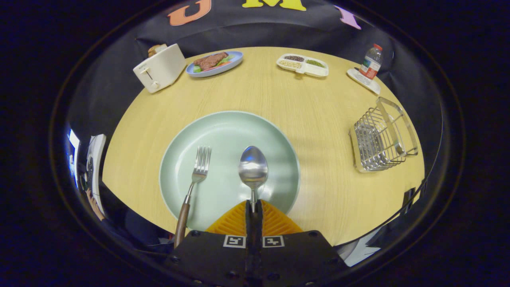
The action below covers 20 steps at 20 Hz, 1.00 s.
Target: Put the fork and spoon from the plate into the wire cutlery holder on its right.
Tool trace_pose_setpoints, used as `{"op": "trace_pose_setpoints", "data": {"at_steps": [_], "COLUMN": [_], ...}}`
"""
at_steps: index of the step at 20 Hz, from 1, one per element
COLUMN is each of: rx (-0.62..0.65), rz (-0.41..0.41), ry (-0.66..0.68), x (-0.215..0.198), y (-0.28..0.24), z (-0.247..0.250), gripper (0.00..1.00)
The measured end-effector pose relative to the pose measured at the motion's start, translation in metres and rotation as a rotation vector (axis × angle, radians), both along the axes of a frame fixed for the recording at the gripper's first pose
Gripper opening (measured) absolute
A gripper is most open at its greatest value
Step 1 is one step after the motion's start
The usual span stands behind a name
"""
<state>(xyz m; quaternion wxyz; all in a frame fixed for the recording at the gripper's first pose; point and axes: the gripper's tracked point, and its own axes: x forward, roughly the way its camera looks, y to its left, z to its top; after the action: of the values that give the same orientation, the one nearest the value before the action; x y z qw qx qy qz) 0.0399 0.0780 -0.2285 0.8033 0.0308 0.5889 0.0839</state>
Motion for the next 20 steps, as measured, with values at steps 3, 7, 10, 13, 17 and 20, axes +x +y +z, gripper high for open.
{"op": "trace_pose_setpoints", "data": {"at_steps": [3, 7, 10, 13, 17, 20], "rx": [0.007, 0.027, 0.020, -0.013, -0.113, -0.123], "rz": [0.010, 0.002, -0.014, -0.035, -0.074, -0.089], "ry": [-0.049, -0.075, -0.095, -0.108, -0.124, -0.070], "x": [0.005, 0.010, 0.012, 0.016, 0.033, 0.038], "y": [-0.002, -0.011, -0.037, -0.076, -0.139, -0.164], "z": [0.029, 0.061, 0.085, 0.108, 0.129, 0.123], "gripper": [0.01, 0.00, 0.01, 0.01, 0.01, 0.00]}}
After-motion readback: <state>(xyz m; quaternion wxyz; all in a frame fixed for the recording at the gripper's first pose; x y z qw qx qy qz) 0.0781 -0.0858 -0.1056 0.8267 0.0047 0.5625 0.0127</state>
